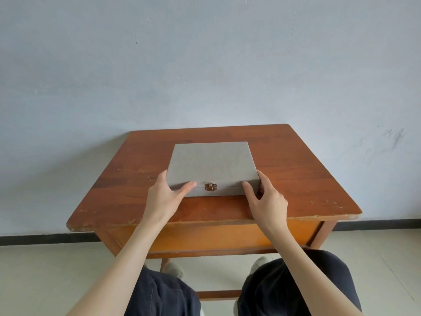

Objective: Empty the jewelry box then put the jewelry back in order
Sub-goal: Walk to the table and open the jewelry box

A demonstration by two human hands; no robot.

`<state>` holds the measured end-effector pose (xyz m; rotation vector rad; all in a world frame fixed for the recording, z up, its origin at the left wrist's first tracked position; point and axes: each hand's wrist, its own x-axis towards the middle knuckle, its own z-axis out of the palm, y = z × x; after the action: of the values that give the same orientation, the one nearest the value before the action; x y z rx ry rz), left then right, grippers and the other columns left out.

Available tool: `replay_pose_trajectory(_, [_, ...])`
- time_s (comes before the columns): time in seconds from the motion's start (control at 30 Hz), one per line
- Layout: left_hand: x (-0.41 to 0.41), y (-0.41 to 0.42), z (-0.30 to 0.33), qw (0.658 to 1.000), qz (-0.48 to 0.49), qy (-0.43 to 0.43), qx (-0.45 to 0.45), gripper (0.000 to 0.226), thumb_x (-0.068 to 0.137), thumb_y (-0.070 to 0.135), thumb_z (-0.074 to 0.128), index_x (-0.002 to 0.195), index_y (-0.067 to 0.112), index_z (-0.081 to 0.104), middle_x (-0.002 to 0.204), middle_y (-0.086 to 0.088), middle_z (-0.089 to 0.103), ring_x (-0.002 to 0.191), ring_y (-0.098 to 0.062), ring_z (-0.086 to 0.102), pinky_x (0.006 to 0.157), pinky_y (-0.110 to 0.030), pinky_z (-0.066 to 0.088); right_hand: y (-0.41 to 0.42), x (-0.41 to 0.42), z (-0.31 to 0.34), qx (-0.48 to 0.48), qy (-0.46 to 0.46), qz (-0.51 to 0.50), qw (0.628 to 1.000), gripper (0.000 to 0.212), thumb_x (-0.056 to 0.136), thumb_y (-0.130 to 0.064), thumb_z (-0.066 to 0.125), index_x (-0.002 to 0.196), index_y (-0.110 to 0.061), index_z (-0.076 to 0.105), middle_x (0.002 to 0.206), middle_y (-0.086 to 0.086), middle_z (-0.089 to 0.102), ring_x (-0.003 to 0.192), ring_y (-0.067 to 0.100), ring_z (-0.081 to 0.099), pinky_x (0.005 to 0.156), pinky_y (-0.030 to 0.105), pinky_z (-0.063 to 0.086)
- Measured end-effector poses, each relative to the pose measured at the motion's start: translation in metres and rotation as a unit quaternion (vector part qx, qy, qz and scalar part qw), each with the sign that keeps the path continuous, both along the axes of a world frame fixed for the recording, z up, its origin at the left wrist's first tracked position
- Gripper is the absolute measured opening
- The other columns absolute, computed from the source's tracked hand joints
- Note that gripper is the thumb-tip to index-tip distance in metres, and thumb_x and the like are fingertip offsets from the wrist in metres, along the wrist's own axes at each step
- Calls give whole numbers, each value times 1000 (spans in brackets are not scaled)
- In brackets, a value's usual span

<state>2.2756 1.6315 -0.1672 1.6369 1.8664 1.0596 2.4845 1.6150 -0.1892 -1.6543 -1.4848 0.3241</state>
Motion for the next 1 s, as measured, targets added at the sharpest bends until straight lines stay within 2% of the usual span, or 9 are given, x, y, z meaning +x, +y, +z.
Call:
replay_pose_trajectory(0.2, [-7,-5,-2,999,-12,-18,35,65,81,32,67,137,14,40,128,-4,57,113,-18,56,85,-19,44,-1,3,8,-4,67,34,997,54,91,-33,54,141,-22,36,117,-1,63,94,6,53,80,20,43])
replay_pose_trajectory(0.33, [-3,-6,7,995,4,-60,84,59,82,30,65,135,15,43,128,-1,58,118,-14,54,85,-14,42,6,6,22,15,157,77,984,54,91,-24,55,141,-19,36,135,-5,51,121,9,49,83,0,34])
replay_pose_trajectory(0.37, [-1,-3,13,993,5,-68,100,54,83,30,64,133,16,47,127,2,59,118,-12,54,84,-9,40,11,7,27,28,172,86,981,52,91,-24,55,141,-19,37,135,-6,51,125,10,47,89,2,35])
replay_pose_trajectory(0.43, [1,5,27,989,3,-75,129,45,86,29,61,129,18,52,126,5,60,120,-9,52,88,-7,37,26,9,36,57,183,99,976,47,92,-27,53,138,-23,42,135,-9,53,127,8,46,105,24,39])
replay_pose_trajectory(0.5, [2,18,41,986,7,-79,145,44,89,30,56,131,16,50,131,4,56,124,-9,48,93,-11,34,44,11,47,77,177,109,975,43,92,-28,51,135,-26,45,133,-13,54,125,5,47,106,35,42])
replay_pose_trajectory(0.7, [2,82,64,980,-7,-131,151,44,91,7,45,134,19,47,129,4,57,118,-4,51,100,-22,38,109,13,72,85,186,148,968,53,91,-30,49,141,-26,34,138,-12,44,129,5,40,111,34,33])
replay_pose_trajectory(0.77, [1,104,63,980,-14,-137,144,47,90,8,45,134,23,46,127,5,56,117,-8,51,94,-23,40,125,12,74,70,195,157,966,55,93,-28,48,144,-29,29,140,-6,42,127,7,43,109,33,35])
replay_pose_trajectory(0.87, [-2,130,59,979,-11,-149,138,48,91,11,46,137,26,42,133,5,50,118,-8,47,89,-22,36,141,8,74,61,216,161,961,56,95,-24,48,144,-32,24,134,-13,35,119,4,43,102,25,36])
replay_pose_trajectory(1.0, [-3,149,58,980,-24,-155,124,54,91,9,43,142,26,33,137,3,44,123,-8,42,93,-24,34,160,5,69,53,242,133,960,50,95,-23,48,143,-25,32,142,-8,40,126,8,42,104,27,36])
